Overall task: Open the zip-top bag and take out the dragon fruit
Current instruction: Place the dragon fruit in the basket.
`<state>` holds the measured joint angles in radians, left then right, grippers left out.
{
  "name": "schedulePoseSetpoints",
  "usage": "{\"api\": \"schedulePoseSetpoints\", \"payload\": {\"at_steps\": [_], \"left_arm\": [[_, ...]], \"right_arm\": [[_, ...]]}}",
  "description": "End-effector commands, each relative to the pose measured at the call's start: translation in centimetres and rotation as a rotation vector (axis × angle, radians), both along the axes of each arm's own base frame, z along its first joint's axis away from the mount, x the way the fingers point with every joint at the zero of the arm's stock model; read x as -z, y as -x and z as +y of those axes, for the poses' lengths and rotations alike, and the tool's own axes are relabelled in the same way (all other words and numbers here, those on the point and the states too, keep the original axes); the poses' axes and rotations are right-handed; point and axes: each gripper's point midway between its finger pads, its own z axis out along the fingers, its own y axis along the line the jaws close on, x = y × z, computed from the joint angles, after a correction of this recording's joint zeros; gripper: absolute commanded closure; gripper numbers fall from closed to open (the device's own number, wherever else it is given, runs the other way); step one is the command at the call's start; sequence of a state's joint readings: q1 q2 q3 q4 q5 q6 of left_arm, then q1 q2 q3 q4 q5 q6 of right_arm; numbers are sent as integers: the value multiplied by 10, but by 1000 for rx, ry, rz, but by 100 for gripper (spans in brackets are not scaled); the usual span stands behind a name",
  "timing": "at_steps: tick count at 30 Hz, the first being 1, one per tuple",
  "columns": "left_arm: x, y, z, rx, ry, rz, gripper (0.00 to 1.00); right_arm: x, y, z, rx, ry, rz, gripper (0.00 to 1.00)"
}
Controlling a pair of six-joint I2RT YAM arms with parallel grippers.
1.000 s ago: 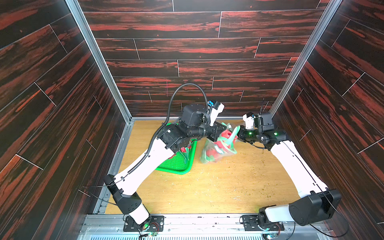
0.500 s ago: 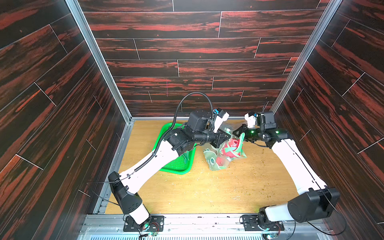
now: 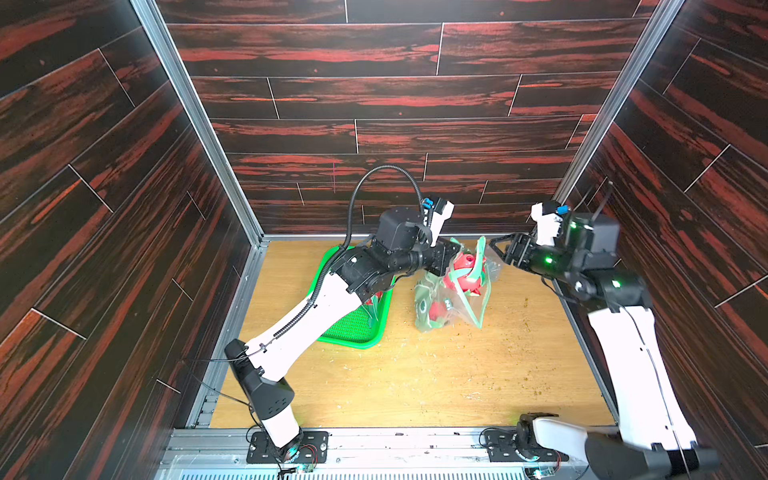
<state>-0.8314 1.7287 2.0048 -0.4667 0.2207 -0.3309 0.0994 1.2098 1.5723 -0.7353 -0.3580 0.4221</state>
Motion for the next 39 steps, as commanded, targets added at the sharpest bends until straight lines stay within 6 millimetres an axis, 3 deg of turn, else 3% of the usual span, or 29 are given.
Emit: {"api": "schedulePoseSetpoints", "payload": {"at_steps": [1,6,15,18,22,30,37,39], "left_arm": [[-93,7,12,-21,194,-181,100],[-107,15,11,15,230,-179,100],[-83,-5,10,-77,202,-115,100],[-73,-10,6,-84,200,-89,100],[-67,3,-5,13,195,-74,100],[-12,42,-19,308,78,-57,100],[23,68,-15,500,-21,-33,100],[28,70,-17,527,-26,-21,100]], "right_arm": [[36,-6,6,-36,1,86,36],[67,-13,0,21,-11,160,32],[52,11,9,-73,-18,61,26],[62,19,14,-95,-53,93,26],[74,14,0,-23,-10,119,26],[56,0,-32,41,-160,122,26],[55,-13,-7,-121,-292,228,23],[61,-12,3,-146,-251,272,22]]}}
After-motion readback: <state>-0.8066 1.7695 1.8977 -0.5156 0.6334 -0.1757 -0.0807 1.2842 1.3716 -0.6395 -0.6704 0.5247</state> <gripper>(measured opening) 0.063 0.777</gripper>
